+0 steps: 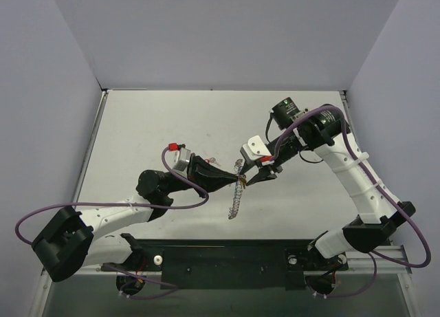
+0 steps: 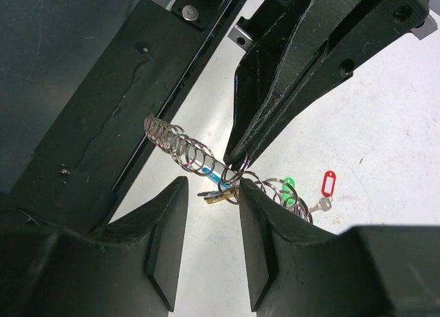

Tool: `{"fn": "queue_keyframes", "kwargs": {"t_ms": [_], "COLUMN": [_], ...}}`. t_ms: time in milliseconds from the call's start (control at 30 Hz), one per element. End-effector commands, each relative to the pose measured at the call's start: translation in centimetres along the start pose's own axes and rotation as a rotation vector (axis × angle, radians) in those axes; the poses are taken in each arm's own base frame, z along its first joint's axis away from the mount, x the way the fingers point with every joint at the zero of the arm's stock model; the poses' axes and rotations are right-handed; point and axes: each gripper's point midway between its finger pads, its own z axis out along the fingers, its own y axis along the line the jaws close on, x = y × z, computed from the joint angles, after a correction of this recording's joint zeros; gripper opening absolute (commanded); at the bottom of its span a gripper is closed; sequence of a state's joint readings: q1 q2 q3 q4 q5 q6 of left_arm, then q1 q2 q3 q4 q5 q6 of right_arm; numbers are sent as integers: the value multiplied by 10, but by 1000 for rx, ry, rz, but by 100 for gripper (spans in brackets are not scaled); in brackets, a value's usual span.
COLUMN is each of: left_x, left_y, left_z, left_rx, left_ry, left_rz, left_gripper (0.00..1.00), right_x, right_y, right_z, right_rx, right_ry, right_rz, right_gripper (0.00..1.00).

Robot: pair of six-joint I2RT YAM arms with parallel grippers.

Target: Put the keys on the keyring

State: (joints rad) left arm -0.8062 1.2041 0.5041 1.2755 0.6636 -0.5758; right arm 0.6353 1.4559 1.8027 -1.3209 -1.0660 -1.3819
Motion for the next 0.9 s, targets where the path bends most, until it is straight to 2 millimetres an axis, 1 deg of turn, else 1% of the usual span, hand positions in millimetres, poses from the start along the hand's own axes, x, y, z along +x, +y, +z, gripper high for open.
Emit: {"fn": "queue_keyframes", "kwargs": {"t_ms": [0,167,500,600,867], "left_x": [-62,-63,-66,-66,-63], "left_y": [-30,-31,-26,-24,-17], "left_z": [8,7,3,3,1], "left_rx": [122,121,85,70,35], "left_ry": [-199,-204,-224,-230,-229], "left_rz": [167,174,188,187,177], "left_gripper": [0,0,0,0,0], "right_x": [0,4,9,8,-3], "right_y": [46,49,58,57,45], "right_z": [-1,0,3,4,1], "right_rx": [-146,-154,-171,-173,-127], "right_ry": [-9,0,5,-7,-39], "right_rz": [204,218,260,270,332], "right_gripper": [32,31,27,26,26]}}
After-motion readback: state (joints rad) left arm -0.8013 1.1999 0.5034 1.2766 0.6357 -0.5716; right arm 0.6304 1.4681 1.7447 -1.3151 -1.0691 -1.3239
